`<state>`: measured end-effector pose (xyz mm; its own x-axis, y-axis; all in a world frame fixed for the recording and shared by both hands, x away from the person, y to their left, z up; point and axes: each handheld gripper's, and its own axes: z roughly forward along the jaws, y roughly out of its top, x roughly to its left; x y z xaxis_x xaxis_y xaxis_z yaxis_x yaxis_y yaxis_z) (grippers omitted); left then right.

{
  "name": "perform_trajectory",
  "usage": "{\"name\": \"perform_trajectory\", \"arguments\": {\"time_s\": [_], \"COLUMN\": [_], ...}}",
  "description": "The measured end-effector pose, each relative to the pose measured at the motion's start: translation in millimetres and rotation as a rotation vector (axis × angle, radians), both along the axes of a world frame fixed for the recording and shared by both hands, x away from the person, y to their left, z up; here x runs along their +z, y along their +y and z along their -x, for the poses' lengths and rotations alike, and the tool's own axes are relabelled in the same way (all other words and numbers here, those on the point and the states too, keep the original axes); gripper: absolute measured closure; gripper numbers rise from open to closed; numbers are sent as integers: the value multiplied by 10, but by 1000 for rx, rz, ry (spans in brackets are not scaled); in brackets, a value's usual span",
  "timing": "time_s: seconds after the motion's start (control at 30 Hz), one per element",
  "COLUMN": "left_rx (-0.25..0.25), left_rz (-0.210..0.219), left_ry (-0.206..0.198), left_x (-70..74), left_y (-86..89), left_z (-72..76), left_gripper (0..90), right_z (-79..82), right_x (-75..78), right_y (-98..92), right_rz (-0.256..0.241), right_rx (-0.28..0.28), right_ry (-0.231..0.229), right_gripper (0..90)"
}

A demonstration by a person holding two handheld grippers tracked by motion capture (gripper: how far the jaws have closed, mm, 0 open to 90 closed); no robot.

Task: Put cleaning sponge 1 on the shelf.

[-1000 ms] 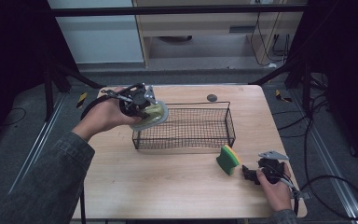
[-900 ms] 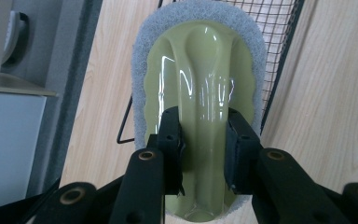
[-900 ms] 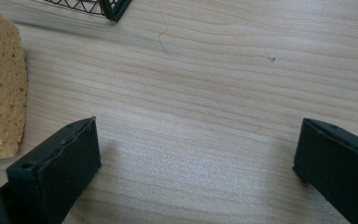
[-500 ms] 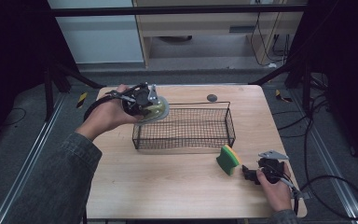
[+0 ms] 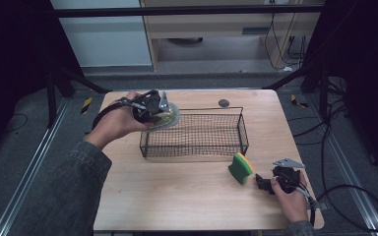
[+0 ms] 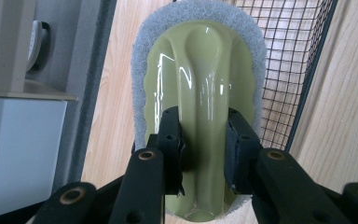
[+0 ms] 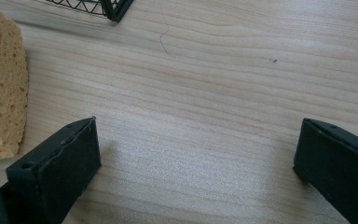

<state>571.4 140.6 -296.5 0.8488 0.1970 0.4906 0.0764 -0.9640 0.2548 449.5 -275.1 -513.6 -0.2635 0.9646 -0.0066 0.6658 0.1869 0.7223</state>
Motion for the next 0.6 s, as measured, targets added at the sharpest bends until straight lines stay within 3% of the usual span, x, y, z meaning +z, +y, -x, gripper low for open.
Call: {"name": "perform_trajectory", "arguments": {"time_s": [0.23, 0.6], "left_rx": [-26, -30], "left_rz": [-30, -49], "left_ry": [-1, 18], "left_x": [-133, -305], "left_y": [-112, -113], "left_z": [-16, -47], "left_gripper": [709, 709], "right_z": [-2, -6], "right_x": [0, -1], "right_y": [1, -1], "right_rz": [-1, 1], "right_rx": [0, 5], "right_ry": [1, -1], "right_gripper": [5, 5]}}
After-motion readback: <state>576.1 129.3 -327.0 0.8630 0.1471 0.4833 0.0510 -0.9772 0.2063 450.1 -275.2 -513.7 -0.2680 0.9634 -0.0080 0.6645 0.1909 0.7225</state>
